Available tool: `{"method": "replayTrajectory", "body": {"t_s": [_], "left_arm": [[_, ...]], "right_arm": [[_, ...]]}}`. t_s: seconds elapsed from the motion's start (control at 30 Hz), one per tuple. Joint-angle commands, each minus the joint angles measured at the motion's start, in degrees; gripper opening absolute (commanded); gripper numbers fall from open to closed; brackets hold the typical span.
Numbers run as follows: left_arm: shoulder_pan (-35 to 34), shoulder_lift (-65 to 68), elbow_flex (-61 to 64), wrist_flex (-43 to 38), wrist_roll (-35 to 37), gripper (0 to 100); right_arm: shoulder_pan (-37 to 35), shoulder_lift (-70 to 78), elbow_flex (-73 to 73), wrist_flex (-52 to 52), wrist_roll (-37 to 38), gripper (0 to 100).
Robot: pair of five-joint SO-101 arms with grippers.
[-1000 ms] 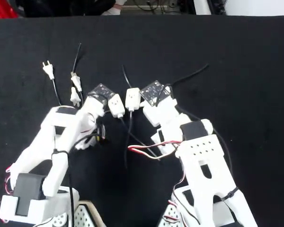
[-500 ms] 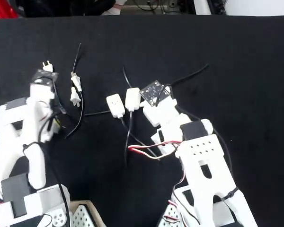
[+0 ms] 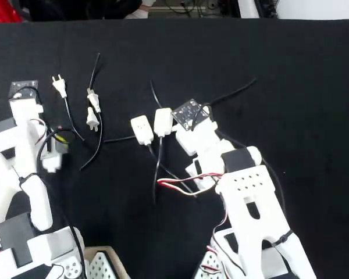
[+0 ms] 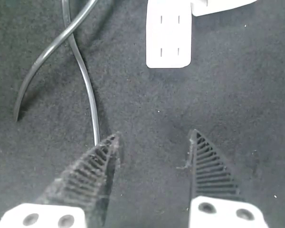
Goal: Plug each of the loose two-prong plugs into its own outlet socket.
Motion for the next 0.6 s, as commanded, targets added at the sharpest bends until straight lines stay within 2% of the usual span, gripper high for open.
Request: {"method": "replayTrajectory", "body": {"t_s": [0.0, 0.17, 0.27, 0.37, 0.43, 0.57], "left_arm": [[2.59, -0.79, -8.4, 6.86, 1.58, 44], [6.29, -0.79, -18.68, 15.47, 10.37, 46], [11.91, -0.79, -23.96, 19.16, 15.82, 44], [19.74, -0.7, -27.38, 20.4, 21.01, 38], [24.92, -0.09, -28.53, 19.25, 24.88, 31], [30.99, 3.08, -25.63, 6.77, 35.6, 19]], "right_arm": [[0.79, -0.13, -0.22, -0.53, 0.44, 22.0], [0.79, -0.13, -0.22, -0.53, 0.44, 22.0], [0.79, -0.13, -0.22, -0.53, 0.44, 22.0], [0.88, -0.13, -0.22, -0.44, 0.35, 22.0], [0.88, -0.13, -0.22, -0.44, 0.35, 22.0], [1.14, -0.13, -0.22, 0.44, 0.44, 22.0]]}}
